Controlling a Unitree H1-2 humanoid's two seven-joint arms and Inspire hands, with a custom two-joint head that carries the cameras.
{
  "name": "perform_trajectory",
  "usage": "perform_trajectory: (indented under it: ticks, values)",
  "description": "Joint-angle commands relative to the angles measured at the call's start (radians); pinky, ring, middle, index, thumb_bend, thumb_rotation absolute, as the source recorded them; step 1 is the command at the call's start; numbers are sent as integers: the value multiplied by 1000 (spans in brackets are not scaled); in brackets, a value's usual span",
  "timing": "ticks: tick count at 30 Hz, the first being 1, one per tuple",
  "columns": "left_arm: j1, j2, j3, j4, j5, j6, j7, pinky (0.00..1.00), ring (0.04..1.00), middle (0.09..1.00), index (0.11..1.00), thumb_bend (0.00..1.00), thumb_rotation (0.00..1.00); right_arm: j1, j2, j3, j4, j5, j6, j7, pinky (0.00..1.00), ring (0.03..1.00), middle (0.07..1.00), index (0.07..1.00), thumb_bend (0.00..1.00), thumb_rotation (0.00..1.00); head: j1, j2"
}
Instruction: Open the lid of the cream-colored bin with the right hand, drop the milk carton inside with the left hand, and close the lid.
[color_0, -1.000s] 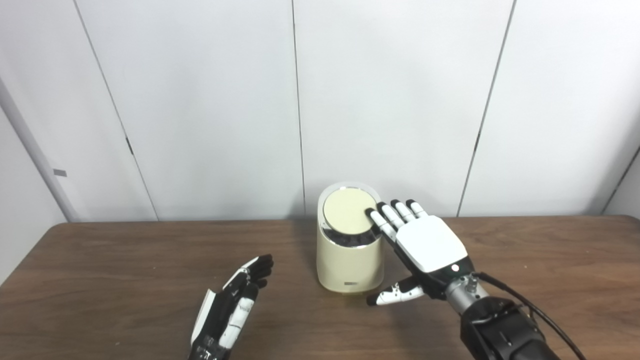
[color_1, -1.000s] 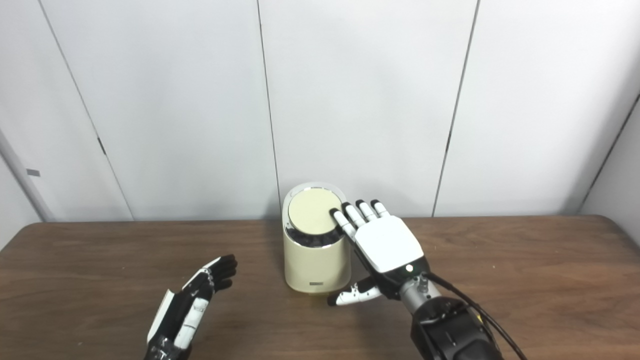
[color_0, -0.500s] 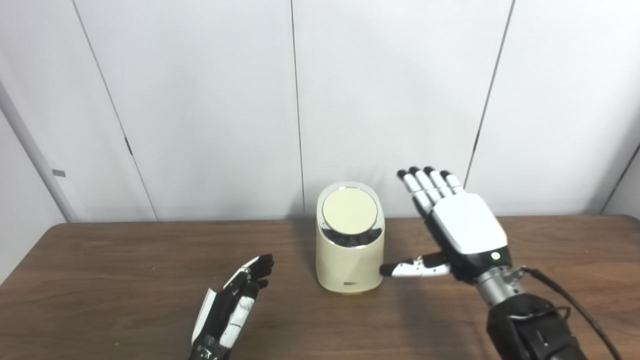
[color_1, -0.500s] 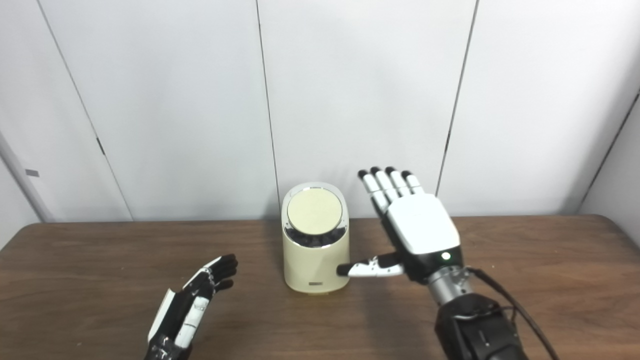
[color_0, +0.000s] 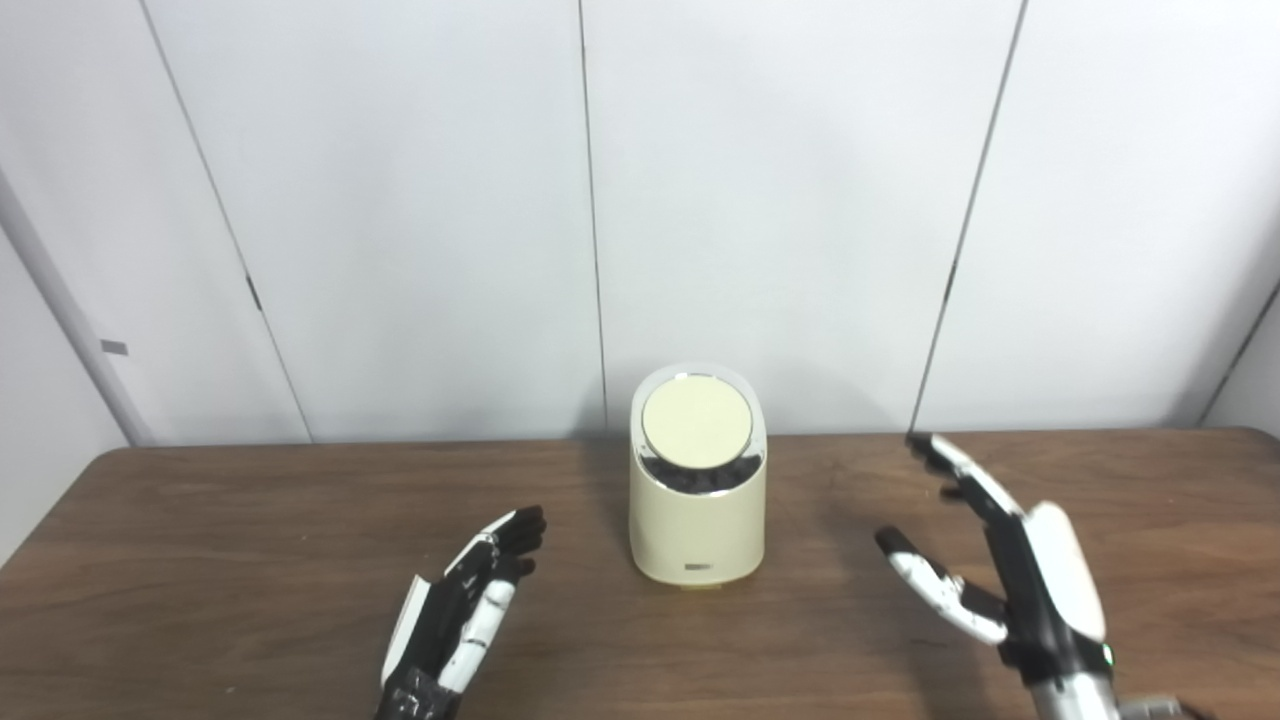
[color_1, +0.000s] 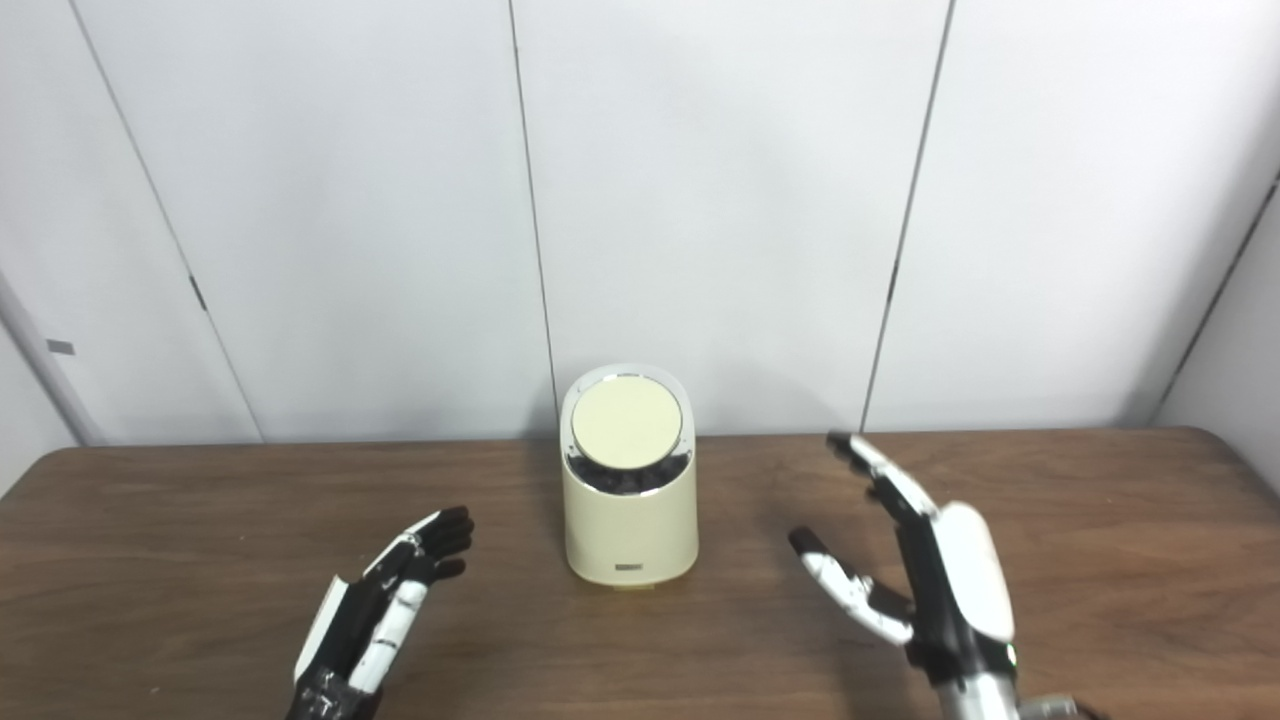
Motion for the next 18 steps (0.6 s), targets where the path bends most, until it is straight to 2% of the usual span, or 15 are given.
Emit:
perform_trajectory:
  ticks: [1,3,5,6,8,11,14,18]
  values:
    - [-15,-3,6,-4,-21,-30,5,784,833,838,847,269,574,-19,8,-11,-4,108,-106,-18,591,718,750,740,240,570,0,2]
    - [-18,-5,11,4,-33,-34,5,771,821,826,831,246,523,-3,10,-12,18,179,-144,-2,604,720,753,737,255,567,-2,2]
    - [-20,-5,13,10,-28,-41,10,758,810,817,816,224,478,9,14,-14,34,234,-152,15,613,714,745,729,264,557,-5,2]
    - [-22,-4,13,14,-19,-48,16,749,804,811,811,213,463,14,15,-16,44,253,-151,21,619,715,743,725,263,522,-4,0]
    - [-24,-2,14,21,-6,-63,23,720,783,795,798,194,429,20,20,-20,60,285,-138,31,610,706,732,712,261,460,-3,0]
    - [-27,-1,15,30,6,-84,32,708,777,789,793,186,404,28,35,-30,73,333,-106,43,602,702,728,707,278,466,-3,3]
    - [-25,-6,22,30,29,-84,54,673,749,764,766,193,352,41,47,-35,84,393,-82,68,615,708,728,704,265,348,-8,4]
    - [-26,-9,28,40,43,-89,79,648,728,744,744,211,339,49,57,-41,85,419,-50,88,647,718,731,711,263,290,-12,1]
